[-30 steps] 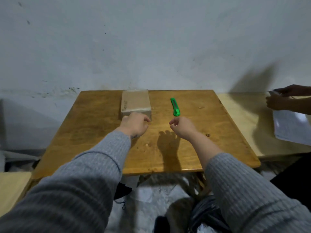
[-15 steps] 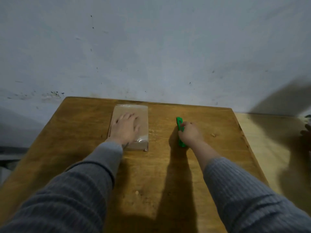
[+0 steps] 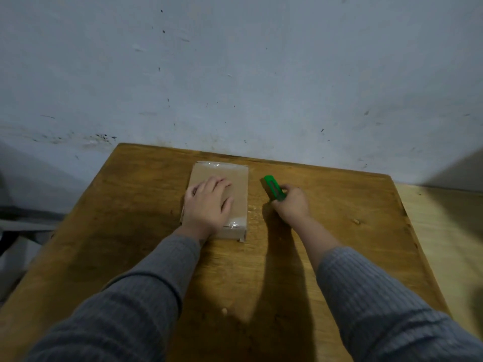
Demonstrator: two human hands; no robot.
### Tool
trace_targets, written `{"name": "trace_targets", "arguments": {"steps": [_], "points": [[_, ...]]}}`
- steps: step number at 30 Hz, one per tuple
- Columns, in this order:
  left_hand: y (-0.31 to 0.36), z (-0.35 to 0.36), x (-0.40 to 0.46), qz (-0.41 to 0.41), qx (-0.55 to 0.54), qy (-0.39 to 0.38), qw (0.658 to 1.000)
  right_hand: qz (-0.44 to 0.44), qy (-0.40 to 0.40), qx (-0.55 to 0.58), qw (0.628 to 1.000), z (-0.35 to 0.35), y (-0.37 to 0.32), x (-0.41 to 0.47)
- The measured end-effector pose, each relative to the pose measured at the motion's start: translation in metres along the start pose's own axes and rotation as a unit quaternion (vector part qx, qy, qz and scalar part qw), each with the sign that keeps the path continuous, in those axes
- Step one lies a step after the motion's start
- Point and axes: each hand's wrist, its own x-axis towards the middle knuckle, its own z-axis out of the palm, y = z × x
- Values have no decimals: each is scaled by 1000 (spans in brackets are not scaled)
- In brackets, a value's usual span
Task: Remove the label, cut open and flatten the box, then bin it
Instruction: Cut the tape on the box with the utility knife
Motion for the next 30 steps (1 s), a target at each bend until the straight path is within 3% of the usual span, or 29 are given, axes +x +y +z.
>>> {"name": "trace_targets", "arguments": {"steps": [6, 10, 17, 30], "points": [[-14, -9, 2, -46, 65, -52, 995, -47, 18, 69, 996, -10, -38, -6], [-26, -7, -3, -126, 66, -103, 984, -77, -49, 77, 993, -18, -56, -9], [-33, -6, -11, -104, 58, -105, 987, -119, -172, 0, 978, -25, -66, -14], [-34, -2, -13, -102, 47, -78, 991, -235, -101, -17, 966, -13, -87, -6]]}}
